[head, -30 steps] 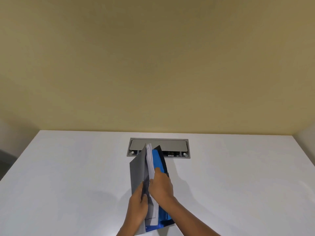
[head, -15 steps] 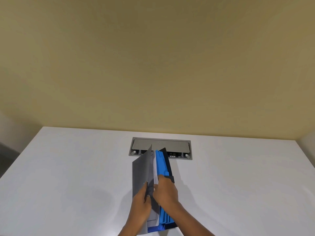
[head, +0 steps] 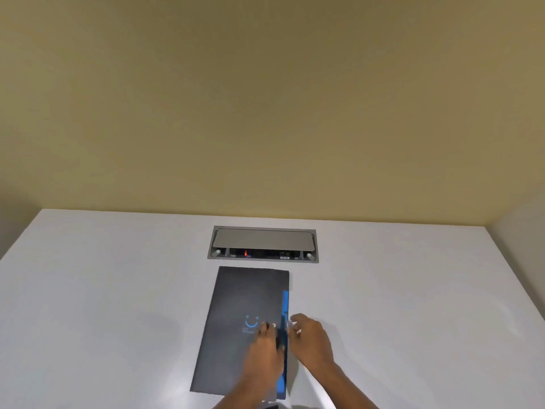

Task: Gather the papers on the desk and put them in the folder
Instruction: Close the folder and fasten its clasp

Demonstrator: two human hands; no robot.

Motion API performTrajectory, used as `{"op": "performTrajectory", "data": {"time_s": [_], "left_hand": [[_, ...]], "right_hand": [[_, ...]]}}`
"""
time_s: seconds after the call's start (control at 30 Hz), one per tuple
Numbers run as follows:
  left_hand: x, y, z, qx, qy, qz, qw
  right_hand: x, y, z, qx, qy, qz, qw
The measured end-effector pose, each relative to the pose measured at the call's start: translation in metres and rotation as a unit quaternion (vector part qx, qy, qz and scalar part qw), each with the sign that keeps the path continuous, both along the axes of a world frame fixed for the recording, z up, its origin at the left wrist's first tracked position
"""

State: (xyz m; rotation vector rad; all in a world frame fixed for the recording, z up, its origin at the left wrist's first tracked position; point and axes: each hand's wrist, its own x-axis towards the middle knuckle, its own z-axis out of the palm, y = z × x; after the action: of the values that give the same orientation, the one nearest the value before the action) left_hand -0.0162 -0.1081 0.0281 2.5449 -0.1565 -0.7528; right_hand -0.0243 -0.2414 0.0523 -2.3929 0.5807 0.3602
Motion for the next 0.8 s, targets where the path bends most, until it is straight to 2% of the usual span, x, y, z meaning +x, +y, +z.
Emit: {"op": "performTrajectory", "data": {"time_s": [0.1, 0.23, 0.43, 0.8], "left_hand": [[-0.006, 0.004, -0.018, 0.053, 0.029, -0.042, 0.997], [-0.006, 0.029, -0.033, 0.096, 0.008, -0.038, 0.995], [-0.008, 0.077, -0.053, 0.183, -0.007, -0.055, 0.982], [-0.017, 0.105, -0.069, 0.207, 0.000, -0.098, 0.973]], "right_hand": [[-0.018, -0.019, -0.009, 0.011, 0.020, -0.019, 1.000], [-0.024, -0.031, -0.022, 0.026, 0.031, -0.039, 0.998], [-0.002, -0.011, -0.032, 0.025, 0.021, -0.010, 0.999], [0.036, 0.033, -0.048, -0.038, 0.078, 0.108, 0.990]]}}
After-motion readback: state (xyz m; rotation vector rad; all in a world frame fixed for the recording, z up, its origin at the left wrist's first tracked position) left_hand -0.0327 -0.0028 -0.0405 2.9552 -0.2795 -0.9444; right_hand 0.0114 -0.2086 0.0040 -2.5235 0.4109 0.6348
